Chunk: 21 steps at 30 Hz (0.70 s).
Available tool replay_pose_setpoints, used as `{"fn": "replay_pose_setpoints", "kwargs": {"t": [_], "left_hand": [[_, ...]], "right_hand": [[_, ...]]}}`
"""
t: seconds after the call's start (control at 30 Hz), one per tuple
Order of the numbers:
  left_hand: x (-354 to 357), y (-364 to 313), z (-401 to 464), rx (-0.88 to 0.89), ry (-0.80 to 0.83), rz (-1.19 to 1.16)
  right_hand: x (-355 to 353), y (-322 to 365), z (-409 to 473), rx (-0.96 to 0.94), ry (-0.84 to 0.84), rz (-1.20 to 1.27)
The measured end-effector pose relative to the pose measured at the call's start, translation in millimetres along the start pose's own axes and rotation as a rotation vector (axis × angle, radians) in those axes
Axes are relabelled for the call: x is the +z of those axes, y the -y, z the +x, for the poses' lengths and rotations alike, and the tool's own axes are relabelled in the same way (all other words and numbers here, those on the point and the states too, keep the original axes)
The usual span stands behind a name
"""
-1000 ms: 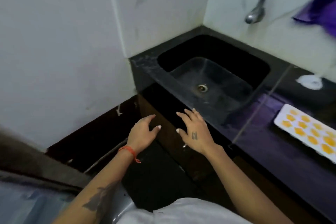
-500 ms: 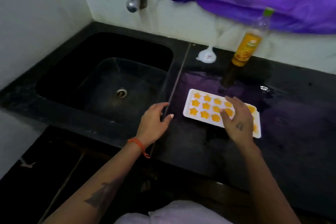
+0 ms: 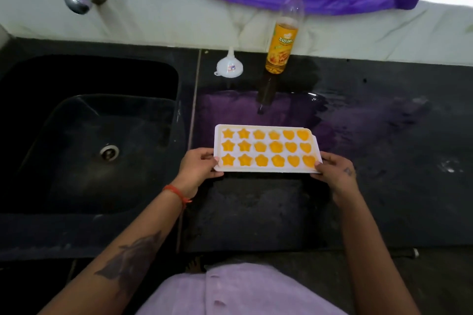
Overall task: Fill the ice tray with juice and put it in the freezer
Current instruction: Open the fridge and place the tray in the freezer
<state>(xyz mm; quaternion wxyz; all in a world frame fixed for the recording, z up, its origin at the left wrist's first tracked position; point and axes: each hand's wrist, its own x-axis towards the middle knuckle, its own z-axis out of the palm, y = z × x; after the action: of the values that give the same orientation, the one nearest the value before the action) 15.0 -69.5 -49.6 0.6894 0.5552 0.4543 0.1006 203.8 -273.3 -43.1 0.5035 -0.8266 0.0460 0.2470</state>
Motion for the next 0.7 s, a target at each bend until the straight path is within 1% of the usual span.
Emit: {"fn": "replay_pose_setpoints", "kwargs": {"t": [0.23,0.4,0.6,0.7], "left_hand": [[-2,1,1,0.001,-0.023,-0.038],[-12,4,-8,0.004,-0.058,-0.088],[-34,11,-39,0.046,-0.14,-0.179],[-49,16,-58,0.056,-0.209,-0.222]], "right_hand": [[1,-2,6,-0.016,0.009,0.033],[7,-1,5,-0.056,0.059,0.054],[22,8,-5,-0.155,0.185,0.044],[34,15,-15,-0.201,0.263,0.029]]}}
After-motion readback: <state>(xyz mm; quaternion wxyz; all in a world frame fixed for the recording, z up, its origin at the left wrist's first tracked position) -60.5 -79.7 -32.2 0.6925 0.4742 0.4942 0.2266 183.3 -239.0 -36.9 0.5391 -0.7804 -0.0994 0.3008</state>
